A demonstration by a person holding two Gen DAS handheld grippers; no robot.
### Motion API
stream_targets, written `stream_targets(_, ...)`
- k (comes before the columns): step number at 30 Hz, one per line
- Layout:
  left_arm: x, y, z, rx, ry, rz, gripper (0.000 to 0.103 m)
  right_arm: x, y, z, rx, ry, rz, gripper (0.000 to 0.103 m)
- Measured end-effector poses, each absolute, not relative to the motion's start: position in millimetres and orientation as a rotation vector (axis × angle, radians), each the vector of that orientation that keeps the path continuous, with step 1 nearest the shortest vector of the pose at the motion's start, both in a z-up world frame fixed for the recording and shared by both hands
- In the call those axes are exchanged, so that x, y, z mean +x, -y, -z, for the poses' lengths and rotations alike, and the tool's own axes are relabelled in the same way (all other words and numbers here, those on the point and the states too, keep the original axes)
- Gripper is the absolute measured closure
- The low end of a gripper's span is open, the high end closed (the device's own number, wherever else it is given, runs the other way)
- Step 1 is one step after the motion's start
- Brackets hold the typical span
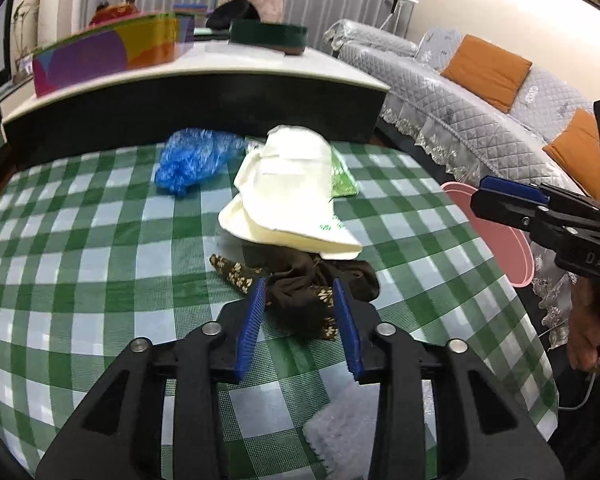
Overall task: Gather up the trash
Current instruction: 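Grasp the brown patterned cloth with the left gripper while the right gripper grasps the white paper bag, then lift and carry the brown cloth and white paper bag over the pink bin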
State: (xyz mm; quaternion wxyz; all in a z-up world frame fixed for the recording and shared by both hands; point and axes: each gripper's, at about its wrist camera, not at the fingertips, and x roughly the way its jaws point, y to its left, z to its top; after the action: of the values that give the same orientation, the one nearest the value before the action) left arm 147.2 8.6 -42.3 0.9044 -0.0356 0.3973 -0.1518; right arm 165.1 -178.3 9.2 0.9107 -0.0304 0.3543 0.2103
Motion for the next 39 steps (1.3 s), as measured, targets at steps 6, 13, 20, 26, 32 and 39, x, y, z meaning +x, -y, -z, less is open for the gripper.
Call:
stream_targets(6,146,-30,32,-0.057,-0.824,0.209,0.099,182,165,1,-0.042,-0.74,-0.463,0.061)
stream_targets(13,148,-68,32,-0.1,-0.825,0.053,0.099,220,148,17,0.0,-0.749,-0.485,0.06)
stream_targets(20,154,-73,34,-0.1,-0.824,0.052,0.099,262,143,32,0.064,-0.759,-0.489,0.059)
stream_targets(26,159,-79,37,-0.109,-0.829,0.045,0.099,285,136,49,0.086,-0.806,-0.537,0.059)
stream_targets(32,161,-77,38,-0.098,-0.829,0.055,0.099,293,125,56,0.102,-0.832,-0.586,0.062)
stream_targets(39,163,-72,37,-0.099,-0.83,0.057,0.099,281,127,43,0.121,-0.806,-0.629,0.081)
